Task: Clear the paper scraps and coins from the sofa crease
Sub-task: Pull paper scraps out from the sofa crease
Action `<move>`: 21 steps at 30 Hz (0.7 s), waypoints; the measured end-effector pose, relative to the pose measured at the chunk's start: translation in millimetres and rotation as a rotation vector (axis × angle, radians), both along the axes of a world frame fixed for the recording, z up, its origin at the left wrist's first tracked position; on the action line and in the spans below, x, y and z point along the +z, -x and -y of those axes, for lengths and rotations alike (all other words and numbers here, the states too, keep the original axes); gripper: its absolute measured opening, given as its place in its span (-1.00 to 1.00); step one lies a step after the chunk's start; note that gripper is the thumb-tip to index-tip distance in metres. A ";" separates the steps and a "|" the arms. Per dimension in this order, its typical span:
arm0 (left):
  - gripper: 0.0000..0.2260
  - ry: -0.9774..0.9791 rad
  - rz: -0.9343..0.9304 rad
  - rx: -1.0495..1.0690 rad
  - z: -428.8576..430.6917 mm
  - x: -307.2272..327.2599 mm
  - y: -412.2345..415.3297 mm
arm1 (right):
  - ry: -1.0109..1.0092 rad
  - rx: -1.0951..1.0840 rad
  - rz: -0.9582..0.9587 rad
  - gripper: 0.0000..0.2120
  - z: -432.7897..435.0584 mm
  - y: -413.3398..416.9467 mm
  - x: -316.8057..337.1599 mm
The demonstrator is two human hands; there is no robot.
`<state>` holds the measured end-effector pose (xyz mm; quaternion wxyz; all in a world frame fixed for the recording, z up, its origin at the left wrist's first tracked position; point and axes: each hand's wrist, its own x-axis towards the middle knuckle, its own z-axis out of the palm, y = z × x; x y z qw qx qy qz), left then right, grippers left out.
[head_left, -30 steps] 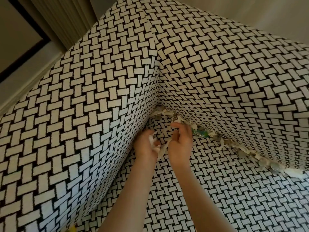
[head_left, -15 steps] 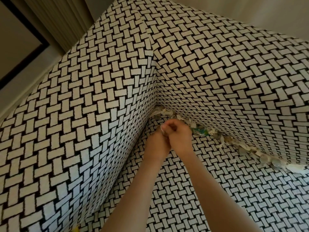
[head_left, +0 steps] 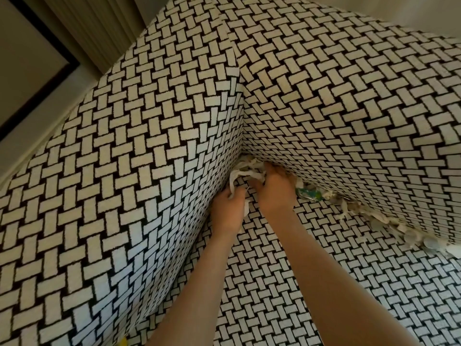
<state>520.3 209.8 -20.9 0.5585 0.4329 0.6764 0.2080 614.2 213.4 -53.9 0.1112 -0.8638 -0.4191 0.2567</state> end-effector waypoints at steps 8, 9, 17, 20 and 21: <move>-0.80 0.132 0.061 0.072 -4.1 -9.5 6.2 | 0.087 0.207 0.217 -0.76 -17.0 -22.9 5.1; -0.79 0.136 0.065 0.077 -4.9 -10.9 6.2 | 0.064 0.217 0.219 -0.76 -16.5 -24.1 2.9; -0.81 0.163 0.106 0.132 -8.7 -13.2 -1.0 | -0.468 -0.112 -0.005 -0.80 13.0 -22.4 -6.3; -0.79 0.160 0.127 0.149 -9.2 -13.9 -6.4 | -0.489 -0.403 -0.240 -0.78 25.5 -16.1 1.1; -0.79 0.154 0.115 0.126 -8.9 -13.1 -8.6 | -0.499 -0.469 -0.334 -0.76 28.9 -14.5 3.7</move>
